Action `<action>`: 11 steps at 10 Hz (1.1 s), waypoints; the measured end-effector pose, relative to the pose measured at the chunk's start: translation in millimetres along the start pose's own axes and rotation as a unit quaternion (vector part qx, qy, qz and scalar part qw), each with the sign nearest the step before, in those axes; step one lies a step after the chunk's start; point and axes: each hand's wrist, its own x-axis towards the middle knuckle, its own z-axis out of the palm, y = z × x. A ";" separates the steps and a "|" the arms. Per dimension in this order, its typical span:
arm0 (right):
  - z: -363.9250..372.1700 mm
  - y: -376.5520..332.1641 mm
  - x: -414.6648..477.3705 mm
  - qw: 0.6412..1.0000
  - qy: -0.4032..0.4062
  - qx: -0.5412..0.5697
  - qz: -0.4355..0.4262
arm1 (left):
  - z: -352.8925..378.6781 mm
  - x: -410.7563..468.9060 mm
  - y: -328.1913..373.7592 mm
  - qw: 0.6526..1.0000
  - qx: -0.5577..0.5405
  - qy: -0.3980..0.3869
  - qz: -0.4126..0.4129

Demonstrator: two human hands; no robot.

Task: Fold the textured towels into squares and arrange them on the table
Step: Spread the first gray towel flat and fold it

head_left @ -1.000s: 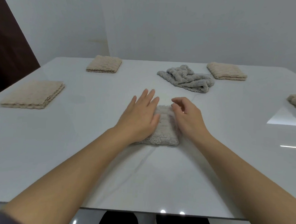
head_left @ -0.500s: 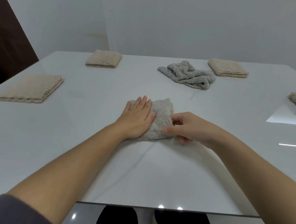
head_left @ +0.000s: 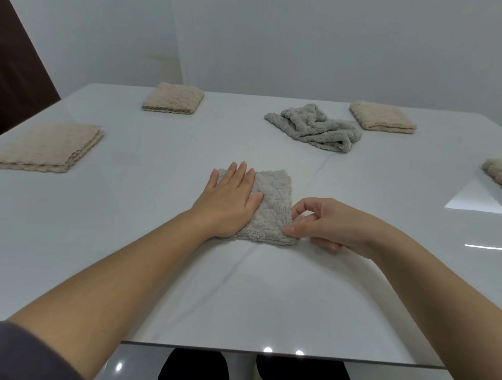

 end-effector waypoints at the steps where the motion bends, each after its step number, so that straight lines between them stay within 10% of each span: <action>1: -1.5 -0.4 1.1 1.000 0.012 -0.003 0.019 | 0.1 -0.8 1.0 1.000 0.006 0.004 0.000; 5: -6.9 -5.7 0.3 0.995 0.080 -0.047 0.025 | -1.9 -2.3 3.8 1.000 0.025 0.005 0.006; 6: -3.4 -5.5 14.9 0.945 0.278 -0.157 -0.074 | -7.7 -5.5 6.0 0.999 0.011 0.032 0.012; 8: 29.1 -10.2 44.7 0.897 0.159 -0.392 -0.124 | -9.7 -11.4 9.9 0.998 0.010 0.053 0.015; 11: 34.7 4.3 49.7 0.894 0.125 -0.425 -0.066 | 2.7 -9.0 3.6 0.999 0.015 0.038 0.017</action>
